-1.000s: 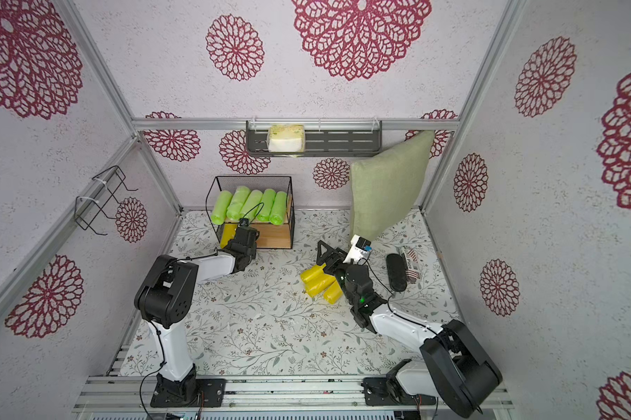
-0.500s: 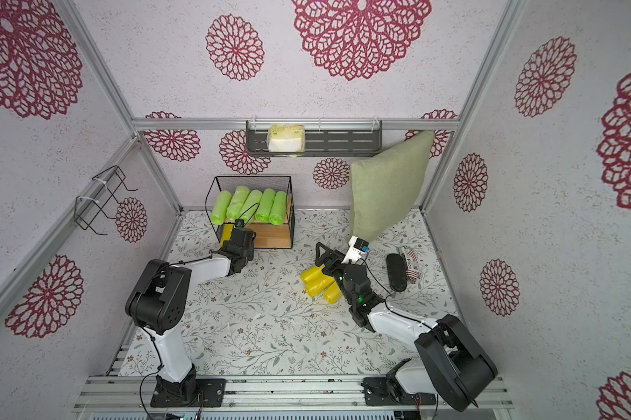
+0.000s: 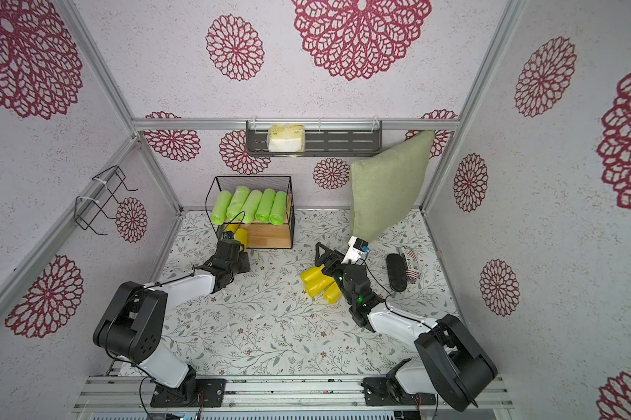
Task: Sort the rolls of trash bags by color and place them on the shelf
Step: Place the roll of trash bags on the shelf.
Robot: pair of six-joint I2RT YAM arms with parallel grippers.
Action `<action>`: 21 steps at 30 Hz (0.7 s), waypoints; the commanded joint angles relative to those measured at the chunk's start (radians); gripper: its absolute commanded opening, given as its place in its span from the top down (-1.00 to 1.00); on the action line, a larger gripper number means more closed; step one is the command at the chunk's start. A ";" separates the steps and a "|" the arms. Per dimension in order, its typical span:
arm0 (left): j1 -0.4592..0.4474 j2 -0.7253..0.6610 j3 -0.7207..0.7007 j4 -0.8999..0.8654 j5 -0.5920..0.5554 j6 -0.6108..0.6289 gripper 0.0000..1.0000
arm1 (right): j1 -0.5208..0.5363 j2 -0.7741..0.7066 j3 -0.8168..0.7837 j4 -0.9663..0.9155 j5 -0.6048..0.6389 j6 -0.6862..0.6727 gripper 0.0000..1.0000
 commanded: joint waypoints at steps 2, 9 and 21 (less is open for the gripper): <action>0.055 0.037 -0.031 0.097 0.152 -0.083 0.33 | -0.003 0.018 -0.015 0.067 -0.010 0.028 -0.78; 0.101 0.152 0.003 0.211 0.204 -0.120 0.56 | -0.003 0.016 -0.025 0.069 -0.009 0.036 -0.77; 0.125 0.230 0.077 0.327 0.096 -0.128 0.67 | -0.003 0.009 -0.032 0.061 -0.004 0.031 -0.77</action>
